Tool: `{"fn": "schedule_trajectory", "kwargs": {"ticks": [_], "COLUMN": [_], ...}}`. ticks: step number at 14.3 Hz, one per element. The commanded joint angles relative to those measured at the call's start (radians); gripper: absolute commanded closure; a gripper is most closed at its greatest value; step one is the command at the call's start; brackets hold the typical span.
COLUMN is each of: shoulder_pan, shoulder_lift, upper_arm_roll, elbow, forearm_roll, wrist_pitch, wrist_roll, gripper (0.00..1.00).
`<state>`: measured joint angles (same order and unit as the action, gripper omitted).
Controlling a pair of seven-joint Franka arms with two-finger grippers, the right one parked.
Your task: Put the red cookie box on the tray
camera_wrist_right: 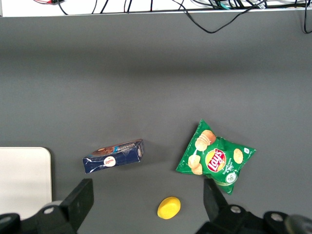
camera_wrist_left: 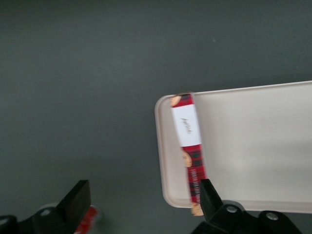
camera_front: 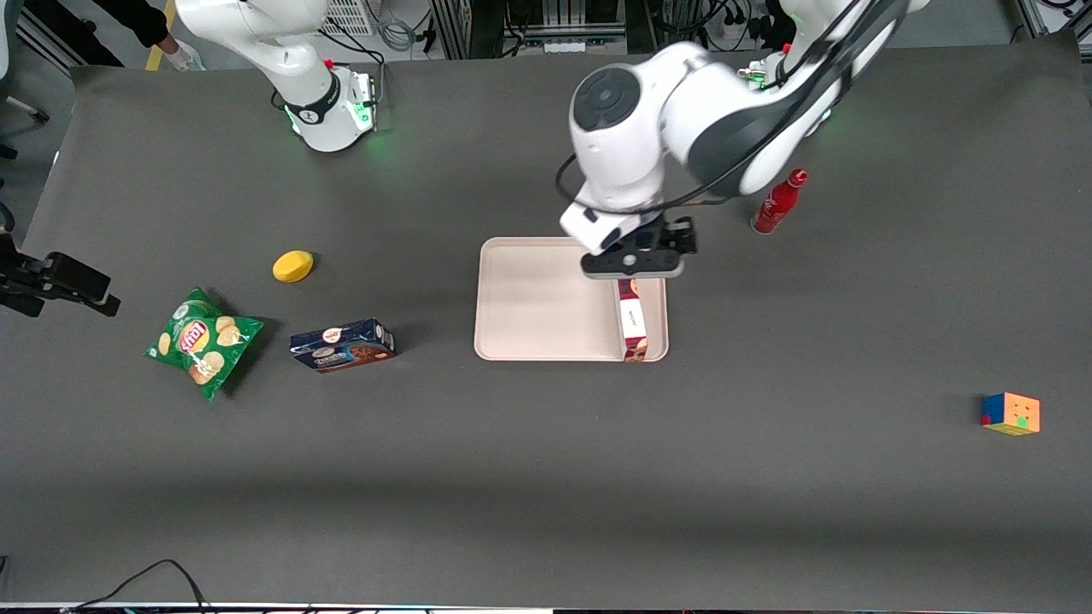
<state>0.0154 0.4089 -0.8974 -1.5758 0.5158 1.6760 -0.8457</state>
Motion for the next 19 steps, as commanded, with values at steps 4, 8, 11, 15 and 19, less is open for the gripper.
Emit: {"fn": "schedule_trajectory", "kwargs": {"ticks": [4, 8, 11, 15, 19], "shoulder_pan": [0.015, 0.009, 0.008, -0.006, -0.026], "shoulder_lift": [-0.289, -0.335, -0.337, -0.45, -0.456], "upper_arm_roll": [0.34, 0.65, 0.81, 0.833, 0.825], "elbow": [0.04, 0.037, -0.021, -0.202, -0.17], "forearm_roll": [-0.27, -0.376, -0.474, -0.522, -0.551], "wrist_pitch": [-0.133, -0.104, -0.023, 0.069, 0.005], "wrist_roll": [0.509, 0.773, 0.908, 0.881, 0.789], "gripper": [0.0, 0.0, 0.0, 0.0, 0.0]}}
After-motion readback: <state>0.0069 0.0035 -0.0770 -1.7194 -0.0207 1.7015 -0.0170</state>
